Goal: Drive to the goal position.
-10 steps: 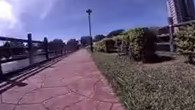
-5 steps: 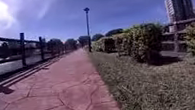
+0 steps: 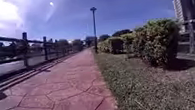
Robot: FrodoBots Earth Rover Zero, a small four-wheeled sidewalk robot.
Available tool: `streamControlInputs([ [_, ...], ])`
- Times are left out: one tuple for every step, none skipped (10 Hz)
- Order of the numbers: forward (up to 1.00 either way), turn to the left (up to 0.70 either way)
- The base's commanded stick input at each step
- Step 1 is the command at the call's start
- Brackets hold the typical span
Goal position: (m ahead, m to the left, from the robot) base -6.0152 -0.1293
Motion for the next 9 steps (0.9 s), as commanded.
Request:
streamControlInputs([
  [0.70, 0.00],
  [0.70, 0.00],
  [0.70, 0.00],
  [0.70, 0.00],
  [0.70, 0.00],
  [0.70, 0.00],
  [0.70, 0.00],
  [0.70, 0.00],
  [0.70, 0.00],
])
